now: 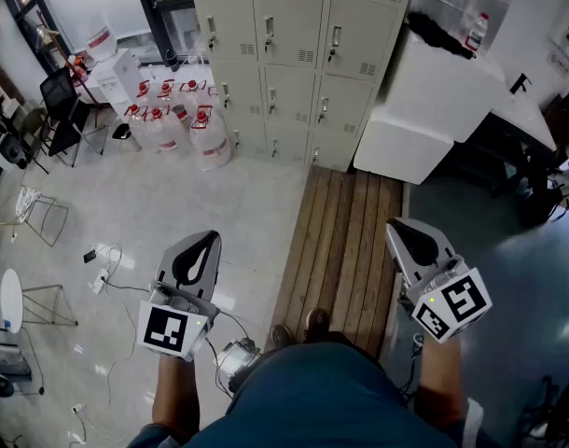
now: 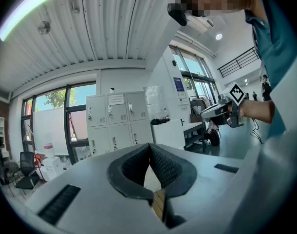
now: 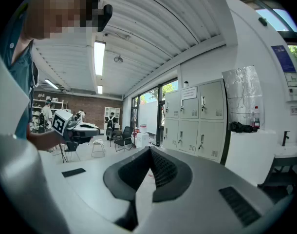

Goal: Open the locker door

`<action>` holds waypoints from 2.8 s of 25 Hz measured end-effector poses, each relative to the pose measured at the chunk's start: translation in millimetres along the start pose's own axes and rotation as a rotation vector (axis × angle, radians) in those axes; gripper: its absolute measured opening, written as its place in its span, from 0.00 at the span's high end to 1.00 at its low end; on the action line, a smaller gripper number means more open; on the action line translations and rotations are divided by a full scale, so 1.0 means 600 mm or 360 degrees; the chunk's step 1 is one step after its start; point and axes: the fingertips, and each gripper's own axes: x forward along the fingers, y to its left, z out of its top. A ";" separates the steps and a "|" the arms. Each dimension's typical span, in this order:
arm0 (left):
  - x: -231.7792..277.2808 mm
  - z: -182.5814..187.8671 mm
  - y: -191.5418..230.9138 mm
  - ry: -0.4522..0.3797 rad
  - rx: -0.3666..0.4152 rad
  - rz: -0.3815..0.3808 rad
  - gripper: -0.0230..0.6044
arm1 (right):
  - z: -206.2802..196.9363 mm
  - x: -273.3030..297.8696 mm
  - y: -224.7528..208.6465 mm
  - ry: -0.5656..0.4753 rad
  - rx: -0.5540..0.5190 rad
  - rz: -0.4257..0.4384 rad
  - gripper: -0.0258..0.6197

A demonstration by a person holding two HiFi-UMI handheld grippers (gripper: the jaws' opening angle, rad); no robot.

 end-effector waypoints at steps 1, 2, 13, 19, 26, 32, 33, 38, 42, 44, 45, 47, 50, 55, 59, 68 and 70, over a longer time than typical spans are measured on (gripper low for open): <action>0.003 0.001 -0.003 0.0000 0.0000 -0.0002 0.94 | 0.000 -0.002 -0.003 -0.0001 0.0000 -0.0001 0.91; 0.005 0.002 -0.005 -0.0001 0.0001 -0.0003 0.94 | 0.000 -0.003 -0.006 -0.0001 0.0000 -0.0003 0.91; 0.052 0.013 -0.028 0.0015 0.0016 0.0018 0.94 | -0.014 -0.006 -0.062 0.0004 0.0017 0.0011 0.91; 0.094 0.018 -0.038 0.0039 0.0026 0.0053 0.94 | -0.016 0.003 -0.112 -0.0071 0.0139 0.0062 0.90; 0.165 0.037 -0.067 0.0037 0.0059 0.0098 0.94 | -0.037 0.010 -0.192 -0.0052 0.0093 0.0082 0.90; 0.209 0.043 -0.094 0.0100 0.0061 0.0099 0.94 | -0.055 0.008 -0.251 -0.0061 0.0122 0.0086 0.90; 0.216 0.044 -0.097 0.0113 0.0064 0.0090 0.94 | -0.058 0.006 -0.261 -0.0067 0.0138 0.0076 0.90; 0.269 0.052 -0.096 0.0122 0.0103 0.0059 0.94 | -0.087 0.005 -0.306 -0.0063 0.0191 0.0021 0.90; 0.323 0.045 -0.089 0.0099 0.0101 -0.0012 0.94 | -0.100 0.017 -0.335 -0.0042 0.0193 -0.0049 0.90; 0.347 0.043 -0.079 0.0076 0.0082 -0.0047 0.94 | -0.095 0.025 -0.351 -0.0040 0.0178 -0.0095 0.90; 0.359 0.043 -0.073 0.0064 0.0068 -0.0062 0.94 | -0.091 0.030 -0.357 -0.0040 0.0170 -0.0114 0.90; 0.381 0.047 -0.056 0.0045 0.0067 -0.0081 0.94 | -0.082 0.045 -0.364 -0.0035 0.0153 -0.0131 0.90; 0.410 0.049 -0.024 0.0029 0.0078 -0.0095 0.94 | -0.074 0.076 -0.371 -0.0005 0.0119 -0.0136 0.90; 0.453 0.032 0.019 0.0027 0.0053 -0.0143 0.94 | -0.071 0.132 -0.380 0.0025 0.0123 -0.0158 0.90; 0.493 0.015 0.070 0.0022 0.0028 -0.0169 0.94 | -0.066 0.186 -0.393 0.0057 0.0112 -0.0186 0.90; 0.562 0.006 0.204 -0.0058 -0.0031 -0.0201 0.94 | -0.014 0.320 -0.396 0.0088 0.0031 -0.0237 0.90; 0.575 0.003 0.220 -0.0078 -0.0041 -0.0228 0.94 | -0.003 0.340 -0.398 0.0087 0.0011 -0.0255 0.90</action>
